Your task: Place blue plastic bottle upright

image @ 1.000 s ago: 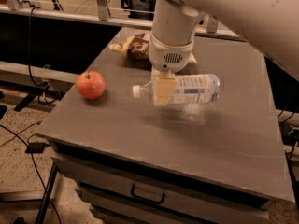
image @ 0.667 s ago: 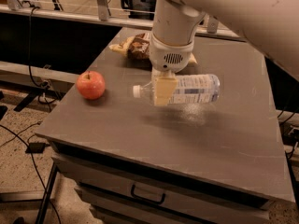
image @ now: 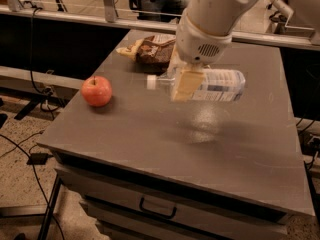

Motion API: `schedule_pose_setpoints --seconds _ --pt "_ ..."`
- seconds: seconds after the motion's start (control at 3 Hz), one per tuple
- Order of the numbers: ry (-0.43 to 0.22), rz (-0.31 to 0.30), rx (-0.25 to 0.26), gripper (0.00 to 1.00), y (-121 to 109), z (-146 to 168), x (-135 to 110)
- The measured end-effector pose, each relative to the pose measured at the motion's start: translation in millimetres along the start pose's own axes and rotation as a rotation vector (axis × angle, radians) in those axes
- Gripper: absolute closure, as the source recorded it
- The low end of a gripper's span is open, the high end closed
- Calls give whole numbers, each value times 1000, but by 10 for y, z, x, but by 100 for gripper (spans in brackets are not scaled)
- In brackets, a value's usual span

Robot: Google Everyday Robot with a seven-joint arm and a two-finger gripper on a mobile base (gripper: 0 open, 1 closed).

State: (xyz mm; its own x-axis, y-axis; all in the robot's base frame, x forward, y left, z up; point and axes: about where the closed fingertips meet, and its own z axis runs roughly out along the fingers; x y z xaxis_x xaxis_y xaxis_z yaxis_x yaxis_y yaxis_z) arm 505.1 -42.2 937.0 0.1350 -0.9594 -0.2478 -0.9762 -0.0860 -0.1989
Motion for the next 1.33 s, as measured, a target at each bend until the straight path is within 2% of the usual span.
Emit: schedule_pose_setpoints --seconds 0.33,0.67,1.33 --pt "-148 -15 70 100 -45 -298 98" --pt "-332 -28 97 100 -79 -494 187" --pt "-708 -30 75 100 -117 -629 287"
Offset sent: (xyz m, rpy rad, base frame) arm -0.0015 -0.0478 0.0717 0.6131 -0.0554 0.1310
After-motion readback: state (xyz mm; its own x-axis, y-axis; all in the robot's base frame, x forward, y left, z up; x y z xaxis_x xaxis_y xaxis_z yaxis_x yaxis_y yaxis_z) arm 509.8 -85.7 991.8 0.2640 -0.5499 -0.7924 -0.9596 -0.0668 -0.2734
